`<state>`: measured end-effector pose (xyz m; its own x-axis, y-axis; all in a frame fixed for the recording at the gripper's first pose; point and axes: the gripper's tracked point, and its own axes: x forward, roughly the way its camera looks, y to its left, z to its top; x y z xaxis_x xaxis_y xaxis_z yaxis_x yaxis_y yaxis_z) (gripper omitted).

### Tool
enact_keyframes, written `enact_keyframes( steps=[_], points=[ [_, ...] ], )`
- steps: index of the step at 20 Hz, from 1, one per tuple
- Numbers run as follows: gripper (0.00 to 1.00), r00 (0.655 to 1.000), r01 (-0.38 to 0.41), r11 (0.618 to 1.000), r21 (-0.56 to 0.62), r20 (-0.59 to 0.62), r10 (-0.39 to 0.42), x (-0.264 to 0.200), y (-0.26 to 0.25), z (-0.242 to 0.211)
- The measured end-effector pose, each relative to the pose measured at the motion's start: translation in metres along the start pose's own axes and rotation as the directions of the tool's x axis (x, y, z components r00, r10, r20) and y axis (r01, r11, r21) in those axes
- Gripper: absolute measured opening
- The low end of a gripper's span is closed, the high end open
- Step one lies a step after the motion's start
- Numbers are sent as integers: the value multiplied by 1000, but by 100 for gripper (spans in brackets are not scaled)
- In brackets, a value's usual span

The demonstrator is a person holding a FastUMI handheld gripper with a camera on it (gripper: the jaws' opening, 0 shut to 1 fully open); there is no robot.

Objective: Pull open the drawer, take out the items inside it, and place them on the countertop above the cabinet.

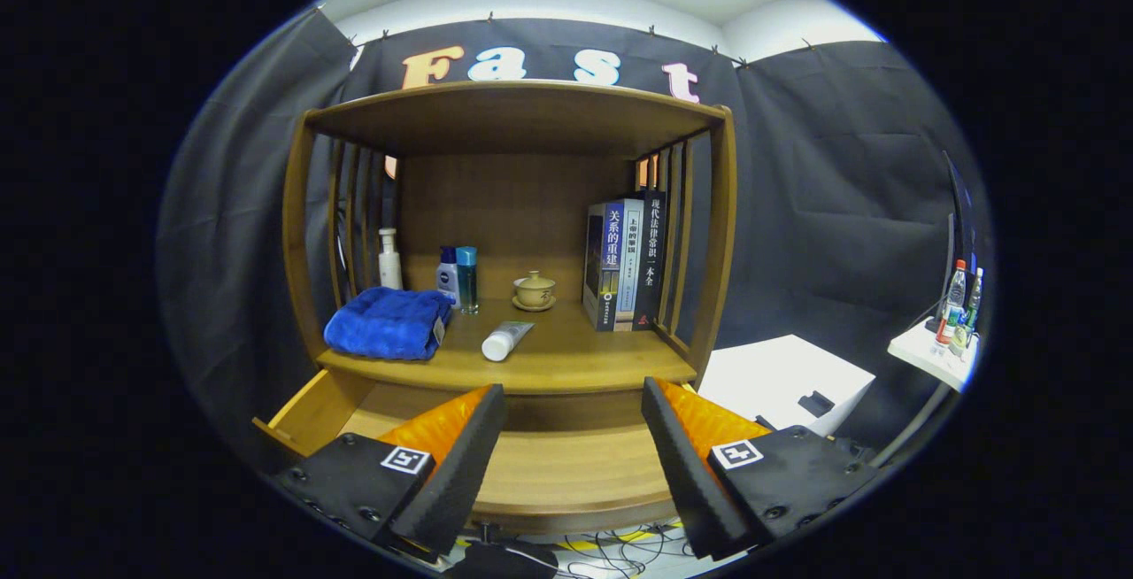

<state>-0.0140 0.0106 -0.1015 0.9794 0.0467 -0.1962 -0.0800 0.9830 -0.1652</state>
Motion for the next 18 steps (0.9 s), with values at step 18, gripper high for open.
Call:
enact_keyframes(
  steps=[18],
  points=[
    [99,994,19,1000,14,-107,-18,-31,13,-138]
  ],
)
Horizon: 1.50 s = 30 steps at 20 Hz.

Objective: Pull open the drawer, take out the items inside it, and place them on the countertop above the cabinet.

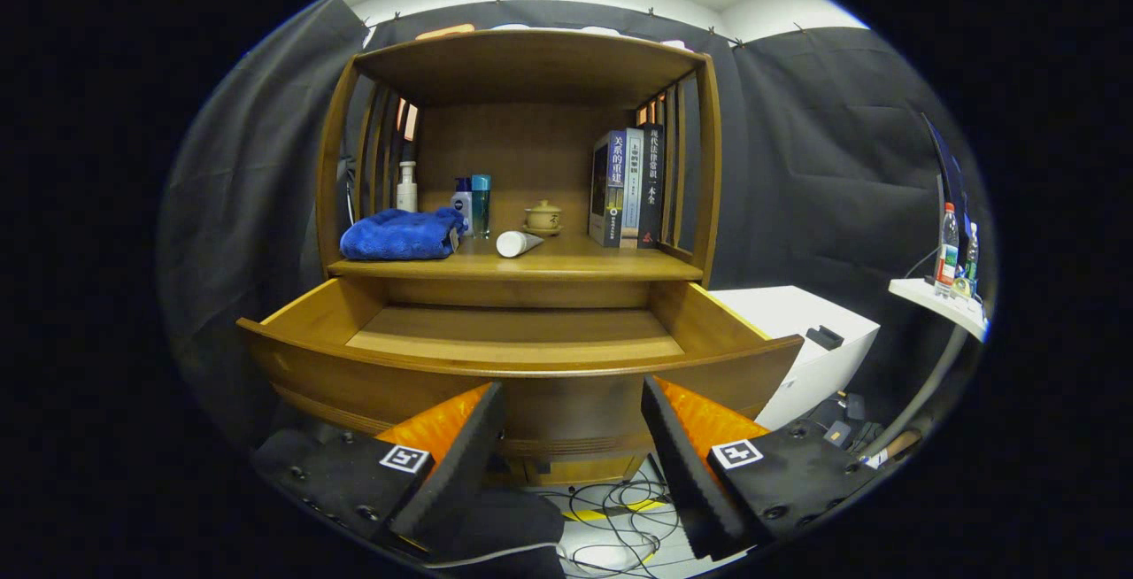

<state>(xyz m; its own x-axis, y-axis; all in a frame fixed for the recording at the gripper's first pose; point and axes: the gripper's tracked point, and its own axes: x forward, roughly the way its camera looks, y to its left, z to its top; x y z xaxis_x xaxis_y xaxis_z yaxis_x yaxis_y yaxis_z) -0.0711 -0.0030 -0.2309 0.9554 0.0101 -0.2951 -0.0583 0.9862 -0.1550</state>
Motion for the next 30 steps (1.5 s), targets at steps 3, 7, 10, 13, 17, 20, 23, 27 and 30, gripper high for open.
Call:
enact_keyframes(
  steps=[3,7,10,13,17,20,23,27,30],
  points=[
    [98,1000,3,1000,13,-8,-3,9,-3,-2],
    [97,1000,-9,1000,10,-22,9,14,0,-6],
    [96,999,-6,1000,15,-31,7,16,0,-9],
    [96,999,-4,1000,25,-33,5,20,0,-7],
    [96,999,10,999,31,-49,-8,32,-4,-3],
    [96,999,8,1000,18,-53,-7,42,-2,1],
    [95,999,17,1000,11,-47,-16,54,0,9],
    [95,998,12,1000,16,-54,-11,75,4,17],
    [95,998,7,1000,7,-61,-7,89,6,20]
  ],
)
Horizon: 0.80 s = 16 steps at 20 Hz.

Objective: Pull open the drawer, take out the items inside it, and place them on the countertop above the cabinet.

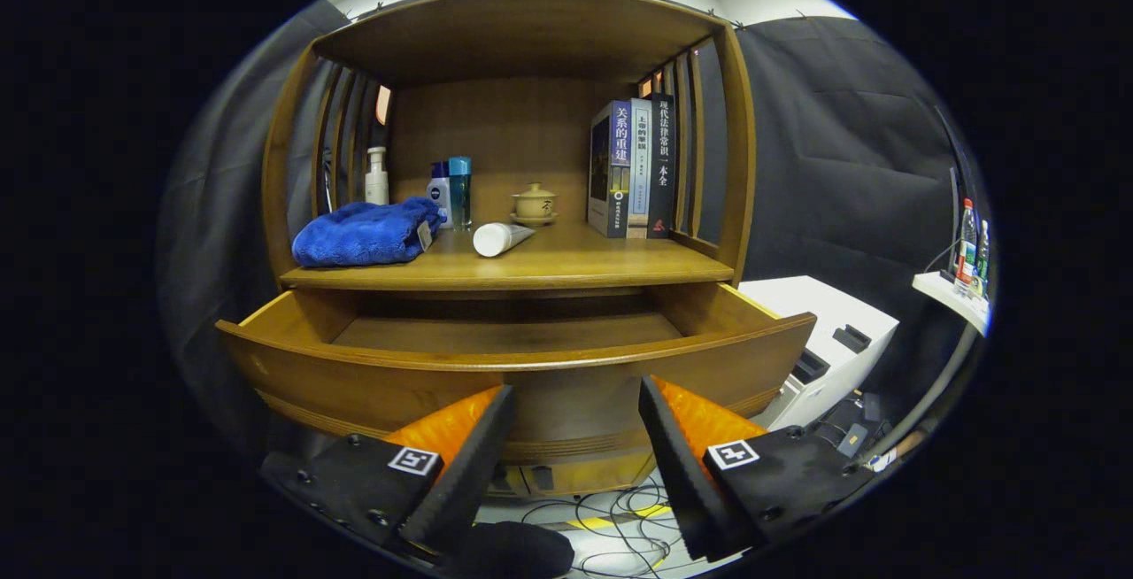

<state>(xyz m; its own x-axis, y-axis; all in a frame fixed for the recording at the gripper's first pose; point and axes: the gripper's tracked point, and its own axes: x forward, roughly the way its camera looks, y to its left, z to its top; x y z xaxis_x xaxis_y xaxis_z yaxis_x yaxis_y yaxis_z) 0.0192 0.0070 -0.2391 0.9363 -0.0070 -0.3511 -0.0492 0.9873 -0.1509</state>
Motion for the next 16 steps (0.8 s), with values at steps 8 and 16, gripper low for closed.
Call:
enact_keyframes(
  steps=[8,16],
  points=[
    [95,1000,-8,1000,14,-15,8,36,6,12],
    [95,999,-16,999,33,-30,17,70,11,22]
  ],
)
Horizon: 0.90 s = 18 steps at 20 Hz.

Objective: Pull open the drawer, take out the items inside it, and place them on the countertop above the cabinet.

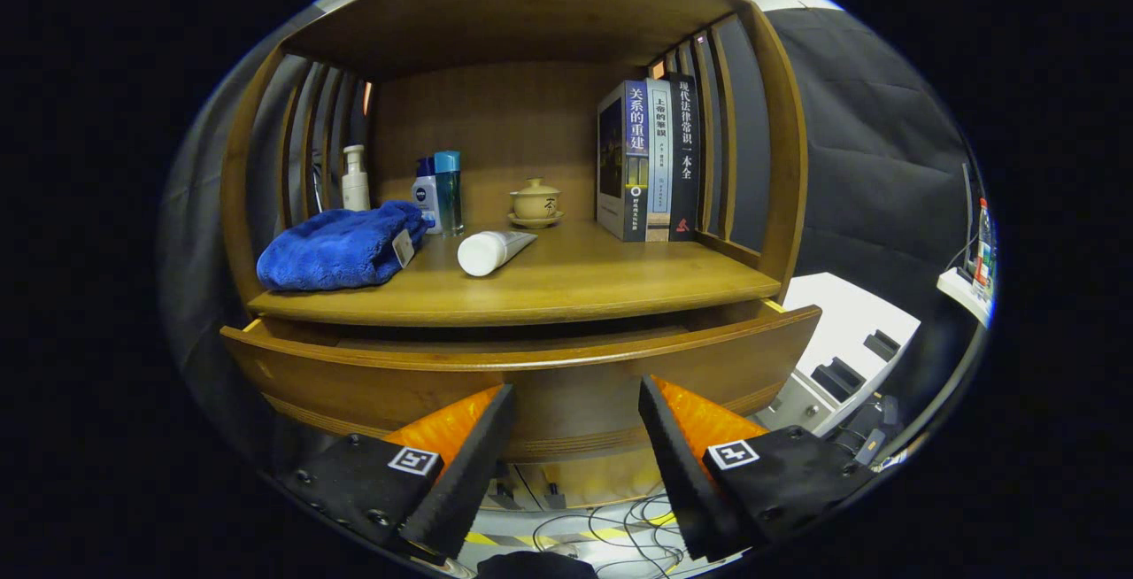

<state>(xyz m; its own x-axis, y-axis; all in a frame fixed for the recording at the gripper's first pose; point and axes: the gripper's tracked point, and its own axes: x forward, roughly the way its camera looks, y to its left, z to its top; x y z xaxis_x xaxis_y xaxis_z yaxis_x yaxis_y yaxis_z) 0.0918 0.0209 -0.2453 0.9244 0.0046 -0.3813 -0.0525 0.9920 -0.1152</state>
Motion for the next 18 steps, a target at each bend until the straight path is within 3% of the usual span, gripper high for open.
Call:
enact_keyframes(
  steps=[8,18],
  points=[
    [95,1000,-18,1000,13,-1,18,31,5,9],
    [96,999,-43,995,93,-5,44,24,3,10]
  ],
)
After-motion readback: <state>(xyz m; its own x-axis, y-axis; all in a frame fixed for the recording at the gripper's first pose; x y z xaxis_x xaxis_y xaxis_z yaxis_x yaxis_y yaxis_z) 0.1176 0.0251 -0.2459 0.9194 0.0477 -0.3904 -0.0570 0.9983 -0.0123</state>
